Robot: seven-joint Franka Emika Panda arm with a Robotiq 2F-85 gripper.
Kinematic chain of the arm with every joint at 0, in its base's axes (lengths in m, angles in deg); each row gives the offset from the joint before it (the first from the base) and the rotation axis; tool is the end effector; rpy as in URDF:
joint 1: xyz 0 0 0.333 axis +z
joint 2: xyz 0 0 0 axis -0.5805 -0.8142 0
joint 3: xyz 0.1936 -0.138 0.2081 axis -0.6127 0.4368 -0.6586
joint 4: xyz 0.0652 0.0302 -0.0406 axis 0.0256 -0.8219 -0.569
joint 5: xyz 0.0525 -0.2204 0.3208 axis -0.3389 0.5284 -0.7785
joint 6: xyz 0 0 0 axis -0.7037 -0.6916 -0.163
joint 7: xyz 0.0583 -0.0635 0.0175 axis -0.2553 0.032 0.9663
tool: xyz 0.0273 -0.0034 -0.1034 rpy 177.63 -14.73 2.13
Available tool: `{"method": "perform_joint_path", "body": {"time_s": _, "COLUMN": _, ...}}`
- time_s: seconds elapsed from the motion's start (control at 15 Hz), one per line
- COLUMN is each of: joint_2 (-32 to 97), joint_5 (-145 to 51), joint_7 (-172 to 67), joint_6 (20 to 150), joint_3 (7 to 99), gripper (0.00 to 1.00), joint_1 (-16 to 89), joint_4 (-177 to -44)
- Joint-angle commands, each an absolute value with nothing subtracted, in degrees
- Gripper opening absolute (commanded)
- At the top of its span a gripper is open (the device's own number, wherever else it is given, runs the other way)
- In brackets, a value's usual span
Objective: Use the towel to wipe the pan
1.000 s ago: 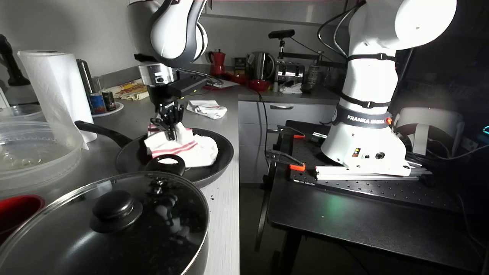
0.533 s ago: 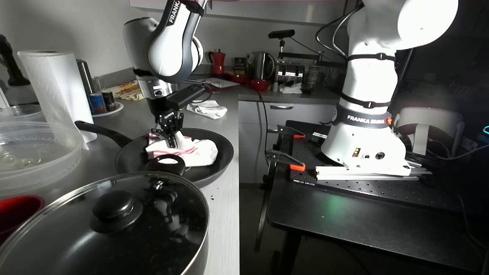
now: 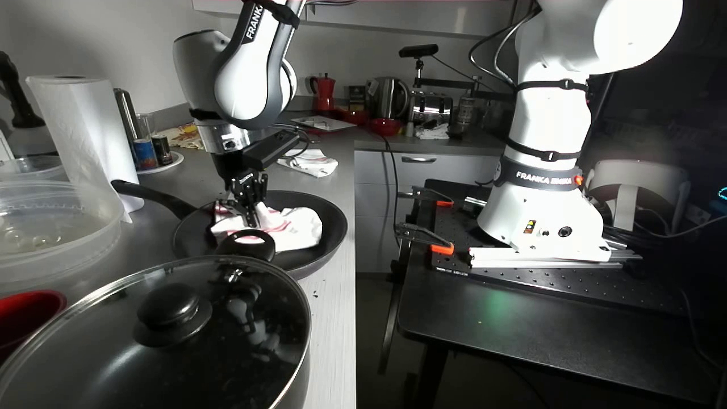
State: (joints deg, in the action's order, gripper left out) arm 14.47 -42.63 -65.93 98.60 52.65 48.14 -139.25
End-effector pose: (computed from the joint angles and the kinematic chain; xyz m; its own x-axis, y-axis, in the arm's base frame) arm 0.5464 0.0886 0.1148 0.9942 -0.0332 -0.1025 -0.0204 -0.9921 0.1240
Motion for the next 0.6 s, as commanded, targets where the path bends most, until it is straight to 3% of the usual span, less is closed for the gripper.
{"method": "perform_joint_path", "body": {"time_s": 0.0, "joint_2": 14.59, "joint_5": -40.22, "joint_7": -65.86, "joint_6": 99.11, "joint_3": 51.94, "gripper": 0.03, "joint_1": 51.30, "joint_4": -140.80}}
{"method": "perform_joint_path", "body": {"time_s": 0.53, "joint_2": 15.76, "joint_5": -34.78, "joint_7": -66.00, "joint_6": 98.13, "joint_3": 50.74, "gripper": 0.03, "joint_1": 57.47, "joint_4": -142.28}}
